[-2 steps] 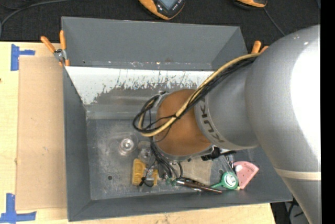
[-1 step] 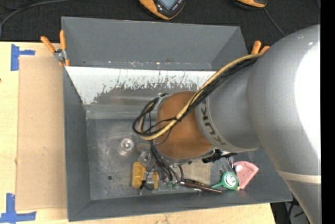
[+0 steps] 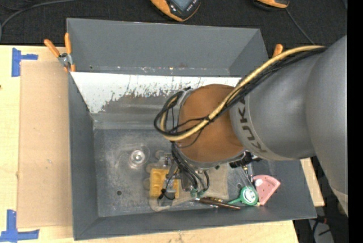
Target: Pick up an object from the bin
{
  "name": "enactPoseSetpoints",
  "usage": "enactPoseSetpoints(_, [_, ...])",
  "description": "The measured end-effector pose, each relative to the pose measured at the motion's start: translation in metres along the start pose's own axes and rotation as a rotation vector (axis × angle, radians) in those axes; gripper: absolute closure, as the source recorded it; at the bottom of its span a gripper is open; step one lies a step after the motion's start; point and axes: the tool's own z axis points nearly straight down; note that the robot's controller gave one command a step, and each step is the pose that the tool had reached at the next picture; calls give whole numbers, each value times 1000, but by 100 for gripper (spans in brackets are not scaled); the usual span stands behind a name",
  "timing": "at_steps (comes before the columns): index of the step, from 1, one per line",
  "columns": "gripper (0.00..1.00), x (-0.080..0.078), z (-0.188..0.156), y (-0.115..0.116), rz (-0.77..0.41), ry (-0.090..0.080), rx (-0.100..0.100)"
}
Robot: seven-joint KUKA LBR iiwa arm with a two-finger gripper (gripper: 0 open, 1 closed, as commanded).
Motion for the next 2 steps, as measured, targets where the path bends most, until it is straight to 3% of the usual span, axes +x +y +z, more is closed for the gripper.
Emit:
enactPoseSetpoints(1, [100,0,0,0,1,0,0])
enactPoseSetpoints(2, [100,-6,-86,5,-14,4,1])
